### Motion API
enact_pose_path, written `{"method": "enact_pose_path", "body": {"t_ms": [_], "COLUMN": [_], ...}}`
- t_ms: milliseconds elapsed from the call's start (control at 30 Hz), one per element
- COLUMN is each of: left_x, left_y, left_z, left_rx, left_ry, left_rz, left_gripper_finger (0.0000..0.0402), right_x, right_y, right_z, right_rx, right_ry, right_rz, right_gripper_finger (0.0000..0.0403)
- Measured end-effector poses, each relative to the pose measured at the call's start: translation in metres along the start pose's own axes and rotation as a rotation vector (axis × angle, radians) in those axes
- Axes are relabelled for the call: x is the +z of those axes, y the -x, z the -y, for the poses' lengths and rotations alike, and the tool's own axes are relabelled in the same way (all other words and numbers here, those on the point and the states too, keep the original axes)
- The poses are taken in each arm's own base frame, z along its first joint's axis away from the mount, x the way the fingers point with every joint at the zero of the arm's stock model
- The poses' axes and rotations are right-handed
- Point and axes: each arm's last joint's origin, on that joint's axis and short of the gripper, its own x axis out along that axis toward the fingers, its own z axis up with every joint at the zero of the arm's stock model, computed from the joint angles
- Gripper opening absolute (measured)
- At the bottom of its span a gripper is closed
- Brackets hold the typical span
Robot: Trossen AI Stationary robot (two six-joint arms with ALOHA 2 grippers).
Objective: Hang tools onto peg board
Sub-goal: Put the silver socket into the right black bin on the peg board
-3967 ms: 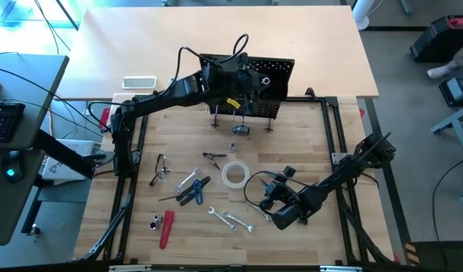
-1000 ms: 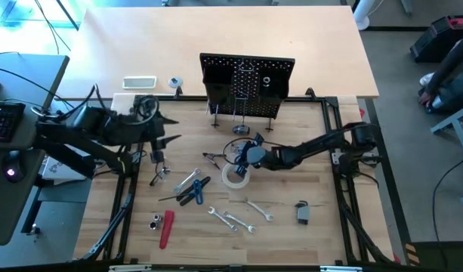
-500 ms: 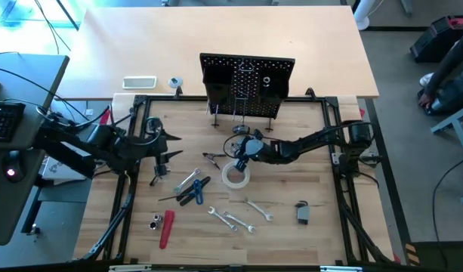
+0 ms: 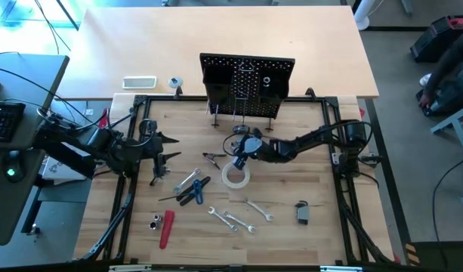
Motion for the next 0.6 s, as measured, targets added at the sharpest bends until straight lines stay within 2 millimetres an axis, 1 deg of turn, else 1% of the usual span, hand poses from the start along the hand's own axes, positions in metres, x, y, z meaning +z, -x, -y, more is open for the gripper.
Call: {"method": "enact_pose_path", "body": {"t_ms": [233,433,600], "left_x": [-0.005,-0.005,-0.005], "left_y": [-0.001,-0.001,-0.002], "left_z": [0.001,0.001,0.001], "left_rx": [-0.002,-0.002,-0.001], "left_ry": [0.000,-0.001,0.003], "left_rz": [0.004,0.004,0.003], "left_gripper_finger": [0.0181,0.0181,0.0181], "right_x": [0.002,-0.009,-0.010], "right_y": [-0.003,-0.013,-0.013], "right_z": [0.000,-0.003,-0.004], "right_rx": [0.027,0.051,0.012], "right_ry": [-0.004,-0.007,0.003], "right_rz": [0.034,0.025,0.044], "right_gripper_finger": [0.0140,0.0140,0.0140]}}
